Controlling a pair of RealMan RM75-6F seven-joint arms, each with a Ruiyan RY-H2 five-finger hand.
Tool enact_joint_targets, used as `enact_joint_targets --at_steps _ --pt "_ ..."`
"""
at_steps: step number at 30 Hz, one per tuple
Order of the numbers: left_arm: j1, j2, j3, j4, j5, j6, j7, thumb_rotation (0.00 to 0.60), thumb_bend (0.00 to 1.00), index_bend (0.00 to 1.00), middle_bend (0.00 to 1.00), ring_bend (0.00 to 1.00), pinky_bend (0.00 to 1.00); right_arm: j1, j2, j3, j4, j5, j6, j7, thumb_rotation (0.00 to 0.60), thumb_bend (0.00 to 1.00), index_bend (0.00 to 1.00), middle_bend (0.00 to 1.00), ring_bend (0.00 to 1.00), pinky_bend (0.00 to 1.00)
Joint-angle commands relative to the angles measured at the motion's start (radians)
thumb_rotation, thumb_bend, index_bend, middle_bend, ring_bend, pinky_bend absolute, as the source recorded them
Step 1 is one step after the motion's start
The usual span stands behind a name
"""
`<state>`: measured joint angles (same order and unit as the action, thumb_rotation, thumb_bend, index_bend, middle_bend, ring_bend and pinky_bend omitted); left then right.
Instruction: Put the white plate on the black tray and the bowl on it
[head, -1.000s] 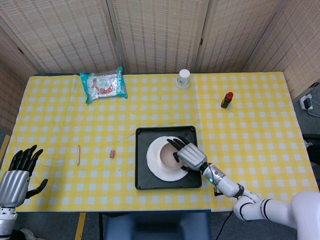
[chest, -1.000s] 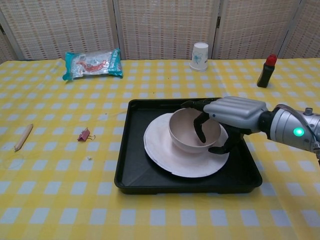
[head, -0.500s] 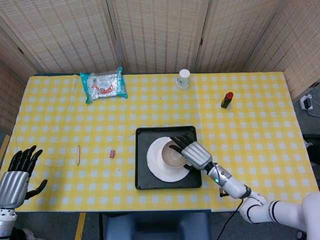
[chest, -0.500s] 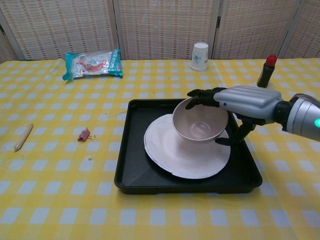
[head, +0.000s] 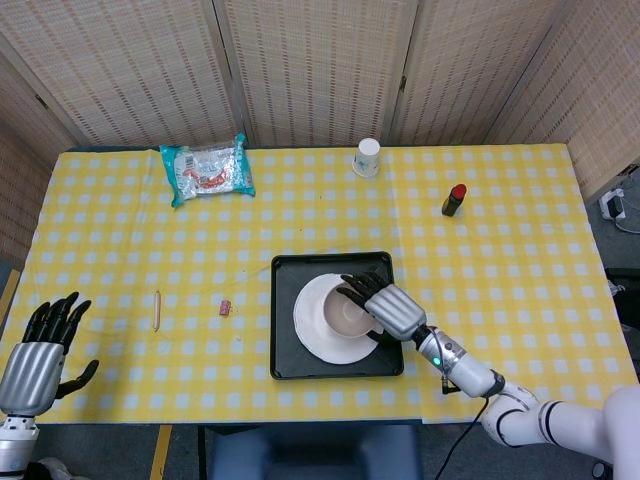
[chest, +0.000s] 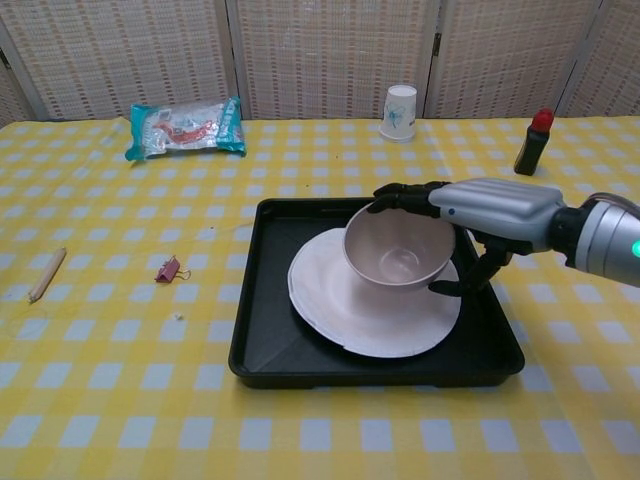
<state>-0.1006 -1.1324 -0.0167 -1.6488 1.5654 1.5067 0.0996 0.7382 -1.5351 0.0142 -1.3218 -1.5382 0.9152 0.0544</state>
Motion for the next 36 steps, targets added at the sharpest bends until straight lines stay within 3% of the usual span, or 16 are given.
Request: enact_joint_targets --at_steps 1,8,26,32,36 --pt "0.002 0.003 -0.003 0.001 -0.003 0.005 -0.006 0.6 0.32 0.0 0.0 0.05 0.04 0.014 -0.034 0.001 0.035 -0.009 -0.013 0.027 0.6 0.37 0.09 0.0 0.0 0.0" --pt "0.003 0.009 -0.004 0.002 -0.004 0.006 -0.018 0.6 0.32 0.0 0.0 0.05 0.04 0.017 -0.063 -0.002 0.081 -0.016 -0.009 0.043 0.6 0.37 0.0 0.0 0.0 0.0" --pt "0.0 0.003 0.0 0.001 -0.004 -0.006 -0.008 0.6 0.32 0.0 0.0 0.05 0.04 -0.019 0.037 -0.016 -0.003 -0.022 0.044 0.039 0.6 0.37 0.0 0.0 0.0 0.0" --pt "0.001 0.004 -0.001 0.002 -0.001 -0.002 -0.008 0.6 0.32 0.0 0.0 0.05 0.04 -0.101 0.105 -0.012 -0.051 -0.037 0.202 0.03 0.6 0.37 0.0 0.0 0.0 0.0" --pt "-0.001 0.002 -0.001 0.004 -0.003 -0.006 -0.005 0.6 0.32 0.0 0.0 0.05 0.04 -0.194 0.159 -0.019 -0.09 -0.026 0.33 -0.068 0.6 0.37 0.0 0.0 0.0 0.0"
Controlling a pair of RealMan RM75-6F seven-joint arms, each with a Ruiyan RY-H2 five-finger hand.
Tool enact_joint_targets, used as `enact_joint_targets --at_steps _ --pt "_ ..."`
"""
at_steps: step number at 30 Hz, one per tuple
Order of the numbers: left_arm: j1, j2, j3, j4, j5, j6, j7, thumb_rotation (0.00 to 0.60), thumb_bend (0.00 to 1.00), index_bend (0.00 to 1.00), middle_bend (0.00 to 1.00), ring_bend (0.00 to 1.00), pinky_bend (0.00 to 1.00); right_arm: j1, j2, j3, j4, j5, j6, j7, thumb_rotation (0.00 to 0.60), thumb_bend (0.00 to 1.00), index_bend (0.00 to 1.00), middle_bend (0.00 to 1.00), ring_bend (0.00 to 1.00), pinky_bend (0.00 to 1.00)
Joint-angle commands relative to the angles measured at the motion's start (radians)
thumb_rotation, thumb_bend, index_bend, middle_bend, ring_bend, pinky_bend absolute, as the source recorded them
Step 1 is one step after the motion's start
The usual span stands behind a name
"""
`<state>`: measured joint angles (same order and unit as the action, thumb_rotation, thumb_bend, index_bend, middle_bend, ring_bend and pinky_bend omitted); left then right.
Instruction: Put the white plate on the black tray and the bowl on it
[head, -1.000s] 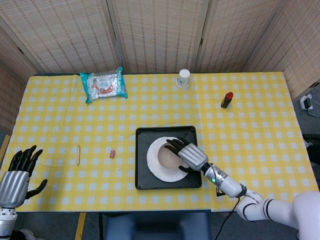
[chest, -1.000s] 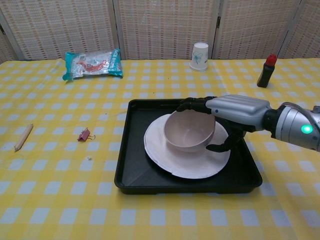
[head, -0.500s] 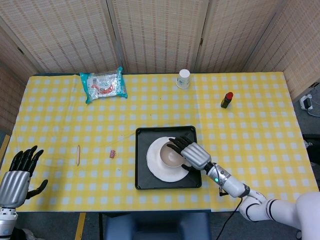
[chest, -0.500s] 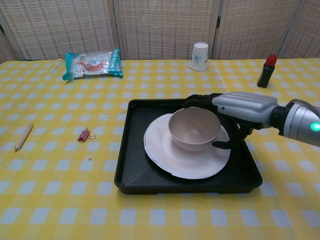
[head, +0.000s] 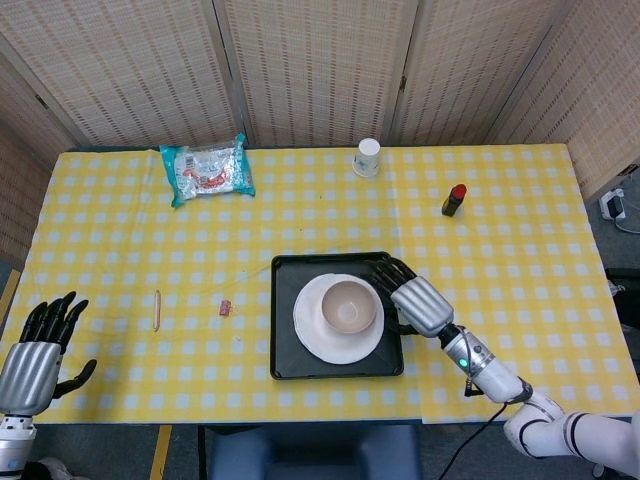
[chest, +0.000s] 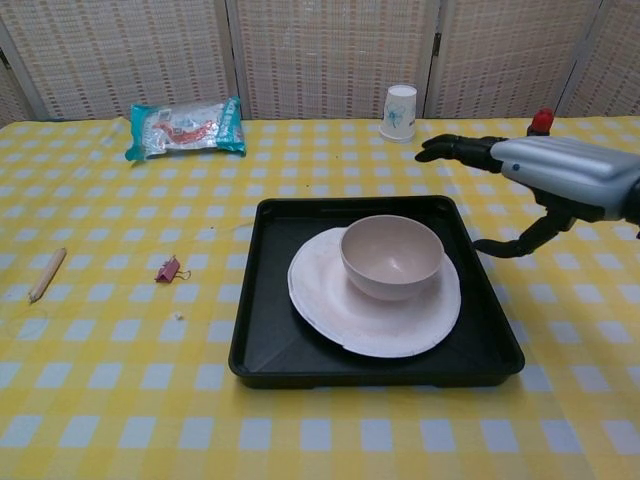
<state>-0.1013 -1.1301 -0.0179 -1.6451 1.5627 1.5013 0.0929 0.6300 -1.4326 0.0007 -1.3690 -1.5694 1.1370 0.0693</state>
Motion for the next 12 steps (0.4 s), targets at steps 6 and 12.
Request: enact_joint_targets --at_steps 6,12 --pt "0.0 -0.005 0.001 0.005 0.008 0.005 0.003 0.6 0.32 0.0 0.0 0.05 0.04 -0.277 0.17 -0.038 -0.177 0.069 0.314 -0.302 0.6 0.37 0.0 0.0 0.0 0.0" --pt "0.0 -0.011 0.007 0.008 0.032 0.015 0.011 0.6 0.32 0.0 0.0 0.05 0.04 -0.404 0.243 -0.074 -0.26 0.127 0.39 -0.353 0.6 0.37 0.0 0.0 0.0 0.0"
